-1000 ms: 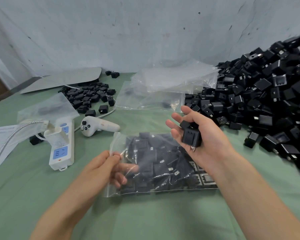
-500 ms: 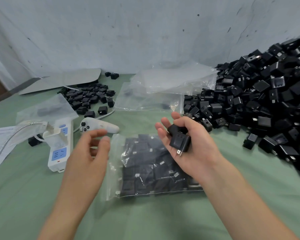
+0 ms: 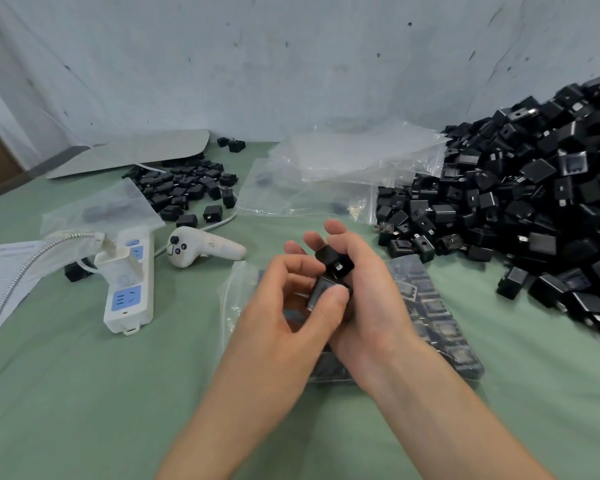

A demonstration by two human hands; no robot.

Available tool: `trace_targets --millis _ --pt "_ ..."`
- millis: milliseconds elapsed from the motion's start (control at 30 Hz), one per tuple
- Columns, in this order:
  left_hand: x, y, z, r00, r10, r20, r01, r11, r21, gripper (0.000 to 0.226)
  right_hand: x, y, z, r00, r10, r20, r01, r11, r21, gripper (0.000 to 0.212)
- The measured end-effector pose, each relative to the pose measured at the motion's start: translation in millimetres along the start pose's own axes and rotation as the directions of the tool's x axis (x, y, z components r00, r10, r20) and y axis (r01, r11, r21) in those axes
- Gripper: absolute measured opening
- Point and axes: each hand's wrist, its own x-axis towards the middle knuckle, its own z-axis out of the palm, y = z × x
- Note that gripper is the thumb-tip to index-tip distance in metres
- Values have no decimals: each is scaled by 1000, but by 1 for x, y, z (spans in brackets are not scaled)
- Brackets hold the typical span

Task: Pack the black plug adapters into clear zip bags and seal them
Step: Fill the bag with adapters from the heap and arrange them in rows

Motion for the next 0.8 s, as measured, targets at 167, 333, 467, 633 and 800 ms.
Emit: trace_targets --millis 167,333,467,633,800 --pt "11 -15 -72 939 -129 -319 110 991 -75 25 8 -22 -13 995 -103 -12 102 994 -25 17" --pt "7 -61 -98 843 -404 -354 412 909 -57 13 15 -40 -28 990 -122 -75 118 992 -49 18" --pt "11 -64 -82 861 -453 -232 464 886 -11 13 17 -39 -33 989 -122 -88 118 992 -54 18" --pt "13 -60 -65 887 -423 -187 438 897 51 21 16 -36 -34 990 -107 -88 103 993 -51 18" --pt "14 -60 -52 911 -353 -214 380 919 101 14 17 -36 -32 989 -109 -103 103 993 -56 18"
